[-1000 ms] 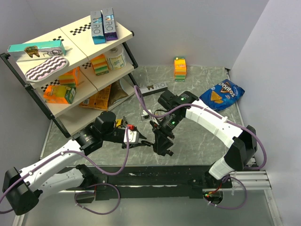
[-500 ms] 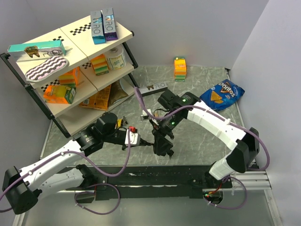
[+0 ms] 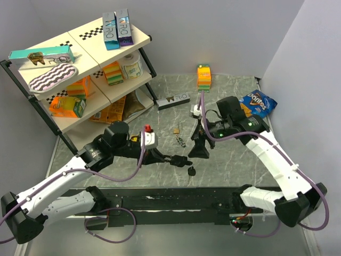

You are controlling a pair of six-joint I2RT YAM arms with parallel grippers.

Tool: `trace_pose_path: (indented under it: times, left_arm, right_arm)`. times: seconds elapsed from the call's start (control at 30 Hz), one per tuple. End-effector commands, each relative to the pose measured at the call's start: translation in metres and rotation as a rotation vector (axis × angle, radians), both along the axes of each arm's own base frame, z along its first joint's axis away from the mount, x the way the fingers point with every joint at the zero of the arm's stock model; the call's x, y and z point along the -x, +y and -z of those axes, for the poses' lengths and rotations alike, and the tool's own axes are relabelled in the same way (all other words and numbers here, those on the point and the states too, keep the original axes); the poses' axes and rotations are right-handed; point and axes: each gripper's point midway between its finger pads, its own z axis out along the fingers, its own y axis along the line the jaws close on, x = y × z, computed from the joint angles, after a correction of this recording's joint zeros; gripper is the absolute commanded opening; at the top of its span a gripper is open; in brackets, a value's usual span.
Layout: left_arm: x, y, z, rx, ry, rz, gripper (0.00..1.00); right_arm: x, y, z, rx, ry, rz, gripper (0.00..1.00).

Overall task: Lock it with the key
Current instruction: Lock the lock.

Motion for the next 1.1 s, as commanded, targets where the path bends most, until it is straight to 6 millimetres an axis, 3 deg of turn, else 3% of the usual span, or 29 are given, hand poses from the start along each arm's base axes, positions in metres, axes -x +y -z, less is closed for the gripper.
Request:
trace_pose_path:
  times: [0.0, 0.27, 0.6, 1.07]
  left_arm:
    - [0.001, -0.011, -0.066, 0.171, 0.043, 0.026, 0.01]
    - [-0.007, -0.017, -0.077, 0.189, 0.183, -0.008, 0.01]
    - [-0.009, -0.022, -0.094, 0.248, 0.242, -0.010, 0.01]
    - [-0.016, -0.018, -0.103, 0.318, 0.338, -0.039, 0.01]
  right_arm:
    - [0.013, 0.002, -0.013, -0.097, -0.101, -0.074, 1.00]
    - [0.034, 0.004, -0.027, -0.175, -0.134, -0.162, 1.00]
    - [0.033, 0.021, -0.010, -0.141, -0.118, -0.194, 0.99]
    - [0.036, 0.033, -0.013, -0.215, -0.086, -0.235, 0.64]
